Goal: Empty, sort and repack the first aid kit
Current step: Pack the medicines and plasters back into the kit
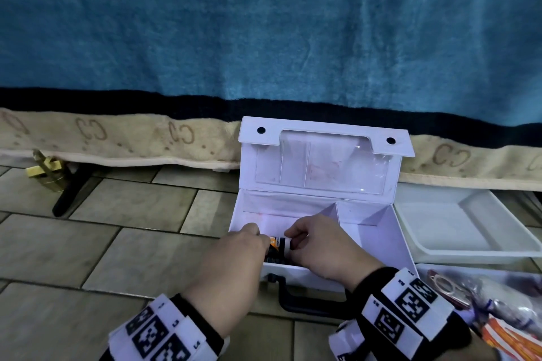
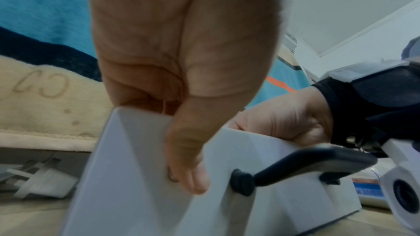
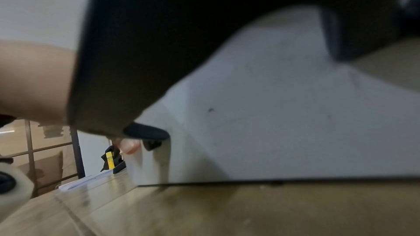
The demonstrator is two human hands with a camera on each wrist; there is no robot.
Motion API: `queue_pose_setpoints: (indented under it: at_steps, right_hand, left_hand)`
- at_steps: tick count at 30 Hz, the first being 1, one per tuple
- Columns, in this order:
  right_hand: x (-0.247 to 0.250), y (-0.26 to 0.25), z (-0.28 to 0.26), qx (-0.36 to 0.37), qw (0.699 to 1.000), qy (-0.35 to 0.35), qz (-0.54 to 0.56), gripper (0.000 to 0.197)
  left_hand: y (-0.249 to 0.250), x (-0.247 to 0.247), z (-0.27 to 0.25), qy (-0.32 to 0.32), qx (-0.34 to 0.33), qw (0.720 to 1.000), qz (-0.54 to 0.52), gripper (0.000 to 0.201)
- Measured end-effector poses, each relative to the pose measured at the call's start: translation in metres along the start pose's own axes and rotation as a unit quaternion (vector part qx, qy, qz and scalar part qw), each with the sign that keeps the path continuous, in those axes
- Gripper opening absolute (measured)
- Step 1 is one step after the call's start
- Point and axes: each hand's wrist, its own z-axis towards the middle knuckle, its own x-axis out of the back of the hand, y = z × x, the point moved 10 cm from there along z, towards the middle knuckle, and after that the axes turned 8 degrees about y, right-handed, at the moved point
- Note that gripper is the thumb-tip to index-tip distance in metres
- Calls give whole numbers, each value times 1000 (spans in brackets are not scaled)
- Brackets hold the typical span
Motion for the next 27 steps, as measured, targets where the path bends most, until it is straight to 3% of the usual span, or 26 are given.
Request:
queue_pose_setpoints:
  at_steps: [7, 12, 15, 19, 27]
  right_hand:
    - [3, -4, -2, -12, 999, 3, -36, 29]
    - [15, -22, -13, 15, 987, 18, -156, 33]
    - [52, -23, -34, -5, 987, 113, -114, 37]
    - [118, -10, -88, -54, 975, 215, 3, 28]
    - [245, 85, -213, -145, 911, 386, 11, 14]
  left_hand:
    - [5, 0, 2, -4, -29, 999, 34, 32]
    - [2, -8, 7, -7, -41, 999, 20, 31]
    - [4, -5, 10, 7, -63, 998, -4, 34]
    - [22, 19, 10, 45, -93, 994, -37, 31]
    - [143, 66, 5, 119, -179, 969, -117, 20]
